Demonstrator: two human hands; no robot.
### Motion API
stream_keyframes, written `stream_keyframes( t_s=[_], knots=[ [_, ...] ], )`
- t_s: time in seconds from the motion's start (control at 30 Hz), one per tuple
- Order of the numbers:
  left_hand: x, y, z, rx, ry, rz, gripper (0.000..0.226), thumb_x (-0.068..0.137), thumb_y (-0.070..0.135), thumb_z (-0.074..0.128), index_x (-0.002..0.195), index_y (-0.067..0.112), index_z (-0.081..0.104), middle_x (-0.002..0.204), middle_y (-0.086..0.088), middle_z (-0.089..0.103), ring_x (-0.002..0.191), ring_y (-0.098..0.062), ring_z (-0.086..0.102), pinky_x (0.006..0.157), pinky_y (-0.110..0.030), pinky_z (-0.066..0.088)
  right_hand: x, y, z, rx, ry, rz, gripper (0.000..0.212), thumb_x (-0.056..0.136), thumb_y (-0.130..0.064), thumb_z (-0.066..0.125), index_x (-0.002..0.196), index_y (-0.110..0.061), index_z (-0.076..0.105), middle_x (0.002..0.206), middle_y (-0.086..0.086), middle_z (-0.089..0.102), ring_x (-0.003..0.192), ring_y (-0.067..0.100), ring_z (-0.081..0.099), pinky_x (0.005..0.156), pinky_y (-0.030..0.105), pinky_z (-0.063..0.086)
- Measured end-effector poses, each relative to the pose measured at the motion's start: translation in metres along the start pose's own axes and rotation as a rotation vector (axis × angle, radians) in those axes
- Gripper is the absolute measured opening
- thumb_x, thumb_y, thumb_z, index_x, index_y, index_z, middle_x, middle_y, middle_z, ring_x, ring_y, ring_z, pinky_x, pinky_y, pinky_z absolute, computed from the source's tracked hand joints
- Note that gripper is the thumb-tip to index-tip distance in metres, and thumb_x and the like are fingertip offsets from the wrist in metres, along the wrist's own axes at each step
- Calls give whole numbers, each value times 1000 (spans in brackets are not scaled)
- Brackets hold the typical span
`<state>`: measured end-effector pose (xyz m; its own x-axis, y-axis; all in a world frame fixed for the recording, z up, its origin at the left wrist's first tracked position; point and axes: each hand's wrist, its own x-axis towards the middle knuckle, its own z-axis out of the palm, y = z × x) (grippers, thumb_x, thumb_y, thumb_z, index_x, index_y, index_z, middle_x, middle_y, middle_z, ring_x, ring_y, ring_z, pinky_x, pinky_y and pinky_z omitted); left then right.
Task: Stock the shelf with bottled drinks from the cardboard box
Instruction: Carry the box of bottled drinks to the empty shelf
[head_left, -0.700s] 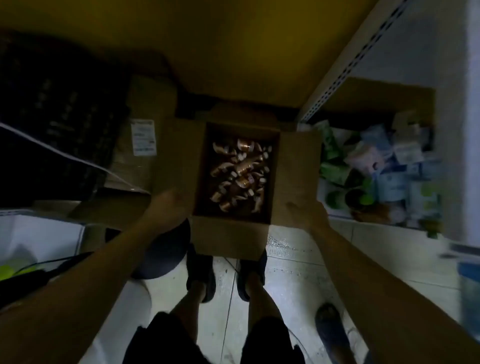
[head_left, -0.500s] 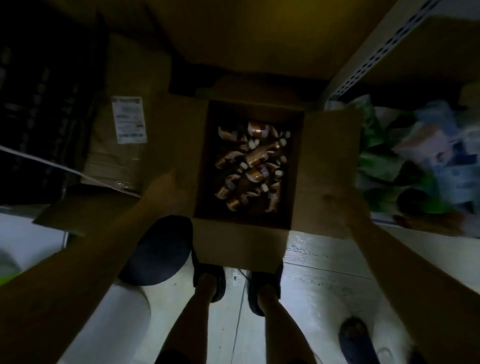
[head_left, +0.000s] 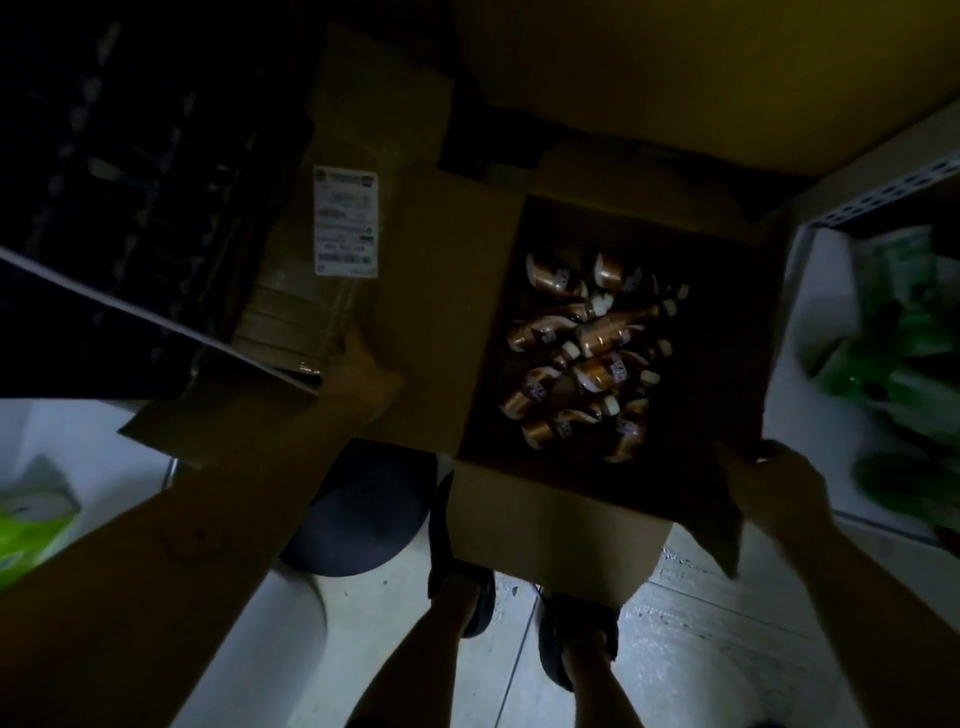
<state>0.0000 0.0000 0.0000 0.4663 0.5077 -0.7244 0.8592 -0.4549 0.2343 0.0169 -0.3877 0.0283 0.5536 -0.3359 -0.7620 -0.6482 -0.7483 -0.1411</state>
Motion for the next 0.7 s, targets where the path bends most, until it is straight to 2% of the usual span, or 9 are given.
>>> stream_keyframes(
  t_s=[0.07,0.17,0.23,0.3,0.37,0.43,0.53,0.63,0.7],
  knots=[
    [8,2,2,-122,-13,-31,82,86,16,62,150,14,12,153,-16,27,137,-37,30,109,-46,28,3,-10,11,-116,-44,-44,50,96,-48,44,109,-1,55,82,12,60,72,25,59,70,36,47],
    [17,4,1,-290,-53,-66,72,86,25,67,146,16,29,147,-12,39,129,-32,43,98,-40,38,4,-16,18,-193,-20,-80,57,91,-62,40,93,-7,52,73,12,64,63,27,65,64,36,54],
    [13,7,2,-303,-87,-19,66,80,39,71,137,18,44,134,-4,53,109,-24,55,84,-33,42,5,-9,16,-232,18,-84,60,90,-64,38,86,-7,54,69,12,64,61,27,65,63,35,54],
    [6,16,6,-173,-158,72,65,77,51,70,129,16,54,110,4,58,92,-18,56,77,-29,42,10,1,8,-260,35,-60,63,89,-65,38,76,-7,58,64,10,64,59,25,63,61,32,50],
    [1,32,11,55,-200,153,50,82,56,62,101,9,65,85,6,58,80,-20,59,68,-27,43,12,12,-4,-288,23,-34,60,92,-61,38,68,-9,57,60,9,61,57,23,62,58,29,46],
    [-5,49,12,269,-165,219,46,89,50,55,65,10,55,62,-1,51,59,-20,54,52,-25,38,13,17,-15,-285,-5,-22,56,96,-52,39,66,-8,55,60,11,60,57,24,61,55,28,45],
    [-26,70,11,426,-125,338,42,95,38,50,71,4,55,61,-7,50,56,-21,51,47,-26,33,9,1,-27,-291,-61,-96,48,99,-39,45,65,-6,56,62,13,62,57,25,63,63,35,54],
    [-58,96,-7,420,-86,379,41,95,38,48,62,12,46,66,-4,52,55,-17,49,47,-25,31,-8,-21,-59,-306,1,-174,47,97,-36,48,59,-9,52,58,8,56,54,20,55,58,28,43],
    [-83,114,-36,461,-56,366,40,94,41,47,64,14,43,72,-1,50,62,-16,48,54,-27,35,-31,-30,-92,-249,0,-199,45,96,-37,50,64,-6,55,70,14,62,62,25,58,58,29,41]
  ],
)
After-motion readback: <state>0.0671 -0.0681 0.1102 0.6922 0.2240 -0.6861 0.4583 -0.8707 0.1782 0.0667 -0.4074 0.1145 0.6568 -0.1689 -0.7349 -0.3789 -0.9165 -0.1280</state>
